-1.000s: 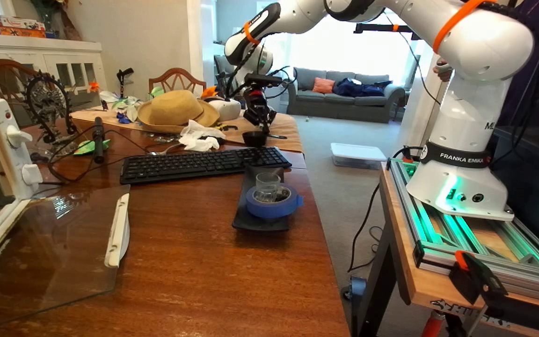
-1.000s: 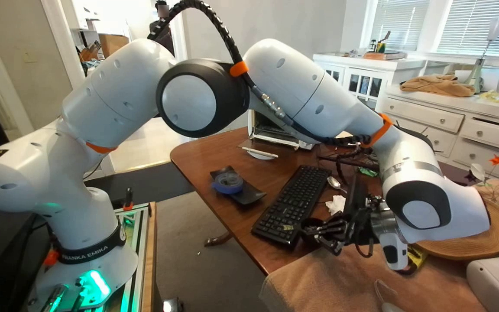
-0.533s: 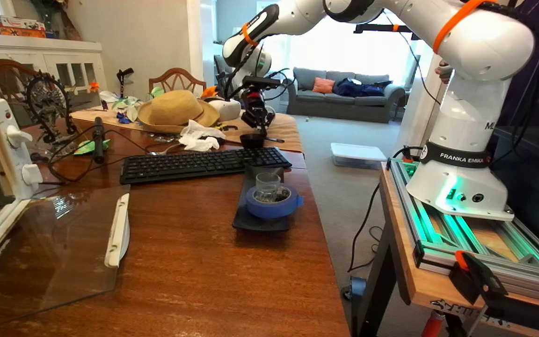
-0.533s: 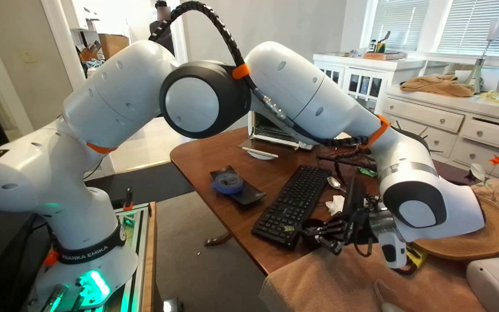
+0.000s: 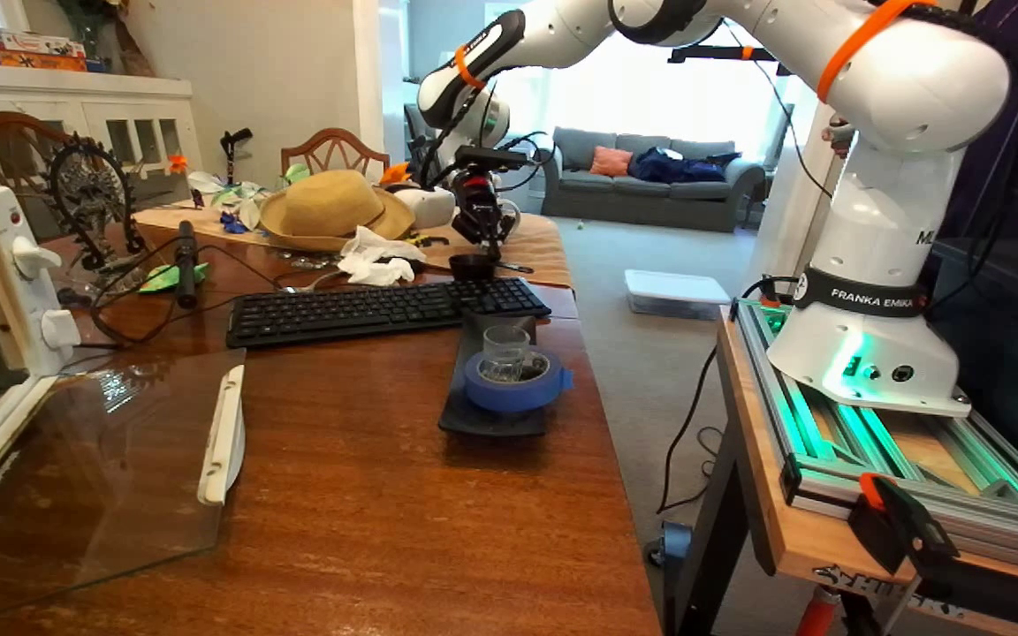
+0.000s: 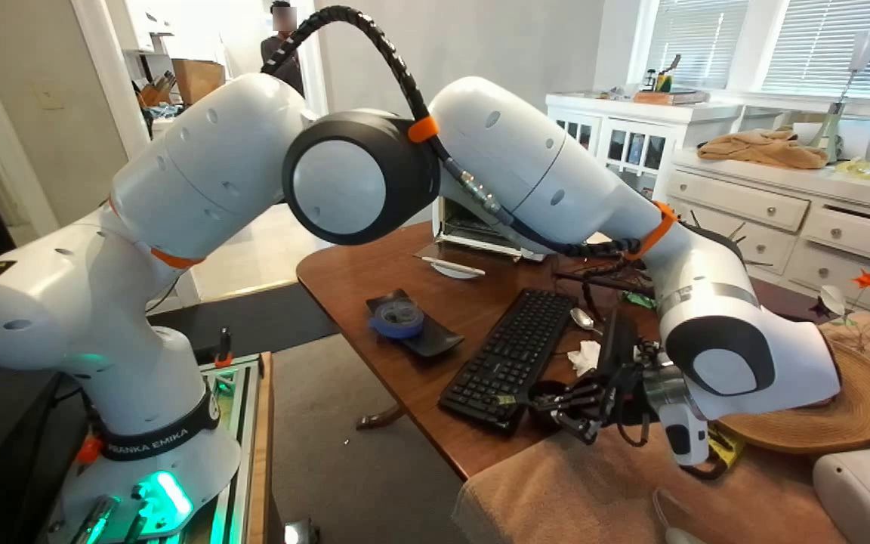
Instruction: Move the black measuring cup to the right then pick up the glass cup and set it down on the desk.
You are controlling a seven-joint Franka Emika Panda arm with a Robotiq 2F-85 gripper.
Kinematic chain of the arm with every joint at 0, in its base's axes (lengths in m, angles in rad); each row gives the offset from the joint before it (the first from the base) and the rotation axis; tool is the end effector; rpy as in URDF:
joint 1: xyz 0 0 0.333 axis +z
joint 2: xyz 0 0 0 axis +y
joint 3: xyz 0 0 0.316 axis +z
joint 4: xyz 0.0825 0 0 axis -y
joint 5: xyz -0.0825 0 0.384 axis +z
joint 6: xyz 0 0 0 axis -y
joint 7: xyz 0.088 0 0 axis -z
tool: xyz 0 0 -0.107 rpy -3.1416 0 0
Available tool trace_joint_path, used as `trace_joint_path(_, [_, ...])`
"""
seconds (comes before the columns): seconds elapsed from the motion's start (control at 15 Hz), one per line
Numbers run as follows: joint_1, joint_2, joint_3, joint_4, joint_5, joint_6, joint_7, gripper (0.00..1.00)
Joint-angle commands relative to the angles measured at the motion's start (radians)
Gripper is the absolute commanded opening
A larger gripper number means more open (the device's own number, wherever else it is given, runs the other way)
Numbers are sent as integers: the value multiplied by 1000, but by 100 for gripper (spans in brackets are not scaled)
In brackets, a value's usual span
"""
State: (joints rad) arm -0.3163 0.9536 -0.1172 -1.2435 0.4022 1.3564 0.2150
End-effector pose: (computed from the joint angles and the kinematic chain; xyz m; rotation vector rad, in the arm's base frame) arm 0.6147 -0.2142 0.1597 -2.3825 0.9116 1.0753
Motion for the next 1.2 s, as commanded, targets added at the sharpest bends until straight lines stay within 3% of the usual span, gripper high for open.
trace_joint_path(0.0, [-2, 27, 6, 32, 11, -3, 9, 35])
trace_joint_path(0.27, [7, -19, 0, -14, -7, -10, 3, 66])
trace_joint_path(0.53, [41, -143, -29, -136, -74, 28, -27, 97])
trace_joint_path(0.73, [109, -260, -34, -248, -209, 71, -92, 100])
trace_joint_path(1.13, [227, -370, 39, -354, -345, 136, -192, 100])
